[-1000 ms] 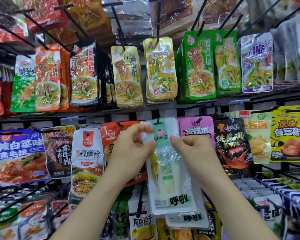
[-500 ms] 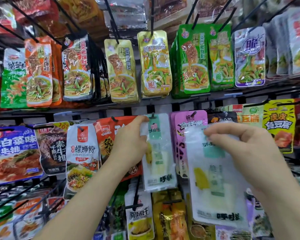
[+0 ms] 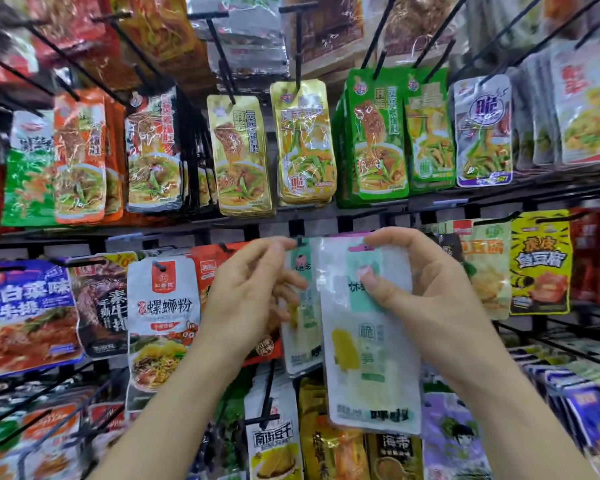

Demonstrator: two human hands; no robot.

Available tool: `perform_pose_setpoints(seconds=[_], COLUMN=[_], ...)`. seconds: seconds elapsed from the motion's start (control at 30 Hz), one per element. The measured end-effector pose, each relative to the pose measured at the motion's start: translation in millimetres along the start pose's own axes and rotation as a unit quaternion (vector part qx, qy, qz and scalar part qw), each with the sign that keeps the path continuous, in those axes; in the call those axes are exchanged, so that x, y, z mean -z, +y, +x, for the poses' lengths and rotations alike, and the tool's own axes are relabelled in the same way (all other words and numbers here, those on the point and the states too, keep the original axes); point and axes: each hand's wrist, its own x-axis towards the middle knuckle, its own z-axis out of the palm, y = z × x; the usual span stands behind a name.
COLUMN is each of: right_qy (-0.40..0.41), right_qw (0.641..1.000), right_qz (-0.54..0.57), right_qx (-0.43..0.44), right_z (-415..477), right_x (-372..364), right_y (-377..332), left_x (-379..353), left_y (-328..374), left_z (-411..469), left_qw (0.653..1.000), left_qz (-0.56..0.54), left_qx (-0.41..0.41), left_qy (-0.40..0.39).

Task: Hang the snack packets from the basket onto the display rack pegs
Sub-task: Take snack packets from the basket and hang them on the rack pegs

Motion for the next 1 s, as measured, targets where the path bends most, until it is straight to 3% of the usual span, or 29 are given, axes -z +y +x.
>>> perform_pose_setpoints(seconds=[0.07, 0.13, 0.23, 0.53, 0.77, 1.0], right_qy=[-0.016, -0.038, -0.036, 0.025, 0.026, 0.014], right_qw=[1.000, 0.999, 0.998, 0.988, 0.985, 0.955], right_qz=[-0.001, -0.007, -0.043, -0.153, -0.169, -0.294], right_qx=[-0.003, 0.002, 0.009, 0.005, 0.001, 0.018], right_z=[4, 9, 19, 40, 43, 37], right_x=[-8, -17, -28, -39, -37, -31], right_y=[3, 7, 12, 21, 30, 42], left_x=[-2, -6, -2, -1, 2, 10], left_y=[9, 8, -2, -7, -16, -29], left_z=[-10, -14, -3, 19, 23, 14], left_qw=[0.996, 0.996, 0.993, 0.989, 0.990, 0.986], left_qz=[-0.073, -0.039, 0.047, 0.102, 0.115, 0.164], left_qx=[-0.001, -0.048, -0.106, -0.096, -0.079, -0.032], left_qy=[-0.046, -0.062, -0.006, 0.042, 0.028, -0.003])
